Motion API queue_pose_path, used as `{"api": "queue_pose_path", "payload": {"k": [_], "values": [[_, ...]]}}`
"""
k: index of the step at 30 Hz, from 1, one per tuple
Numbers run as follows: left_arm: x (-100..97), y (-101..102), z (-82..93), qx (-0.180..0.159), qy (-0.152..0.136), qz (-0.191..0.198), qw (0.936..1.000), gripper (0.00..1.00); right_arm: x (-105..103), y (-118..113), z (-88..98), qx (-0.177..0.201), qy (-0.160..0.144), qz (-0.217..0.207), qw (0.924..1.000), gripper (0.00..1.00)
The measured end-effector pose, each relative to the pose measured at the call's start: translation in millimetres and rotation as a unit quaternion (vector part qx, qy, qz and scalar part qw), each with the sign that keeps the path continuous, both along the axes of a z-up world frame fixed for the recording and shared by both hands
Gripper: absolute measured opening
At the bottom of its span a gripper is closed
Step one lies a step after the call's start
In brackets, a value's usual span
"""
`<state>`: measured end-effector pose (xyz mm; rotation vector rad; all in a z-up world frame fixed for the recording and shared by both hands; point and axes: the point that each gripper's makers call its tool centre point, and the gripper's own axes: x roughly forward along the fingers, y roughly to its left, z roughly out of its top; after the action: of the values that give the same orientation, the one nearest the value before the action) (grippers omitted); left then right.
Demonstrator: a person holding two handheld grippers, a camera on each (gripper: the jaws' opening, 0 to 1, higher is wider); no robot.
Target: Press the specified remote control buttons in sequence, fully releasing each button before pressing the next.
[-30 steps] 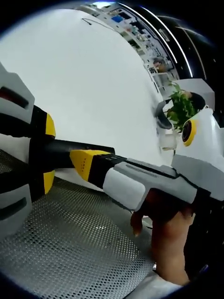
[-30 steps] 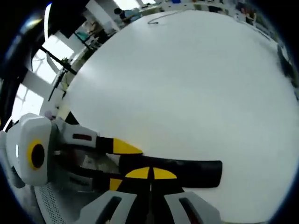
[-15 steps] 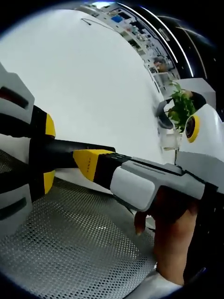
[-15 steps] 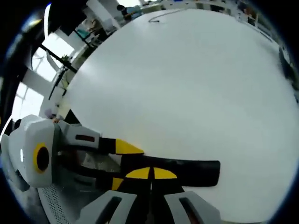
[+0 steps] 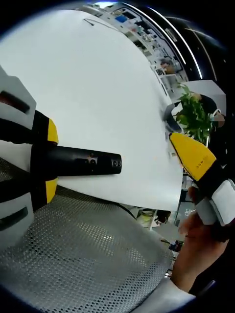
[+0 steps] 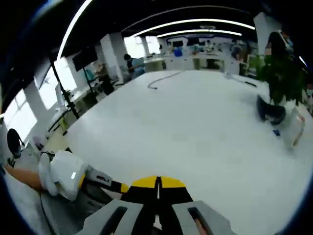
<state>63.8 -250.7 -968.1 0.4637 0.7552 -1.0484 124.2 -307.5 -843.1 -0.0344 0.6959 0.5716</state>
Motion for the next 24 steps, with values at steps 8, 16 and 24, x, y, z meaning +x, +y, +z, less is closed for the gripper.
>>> {"api": "queue_pose_path", "payload": {"k": [8, 16, 24], "values": [[0.9, -0.9, -0.2, 0.009, 0.006, -0.005, 0.9999, 0.24, -6.8, -20.6, 14.5, 0.044, -0.045, -0.032, 0.9975, 0.06], [2.3, 0.6, -0.9, 0.021, 0.013, -0.020, 0.9995, 0.24, -3.6, -22.4, 7.4, 0.040, -0.078, -0.034, 0.9956, 0.17], [4.6, 2.3, -1.6, 0.025, 0.012, -0.039, 0.9988, 0.24, 6.2, -25.1, 22.8, -0.004, -0.182, -0.034, 0.9827, 0.58]]}}
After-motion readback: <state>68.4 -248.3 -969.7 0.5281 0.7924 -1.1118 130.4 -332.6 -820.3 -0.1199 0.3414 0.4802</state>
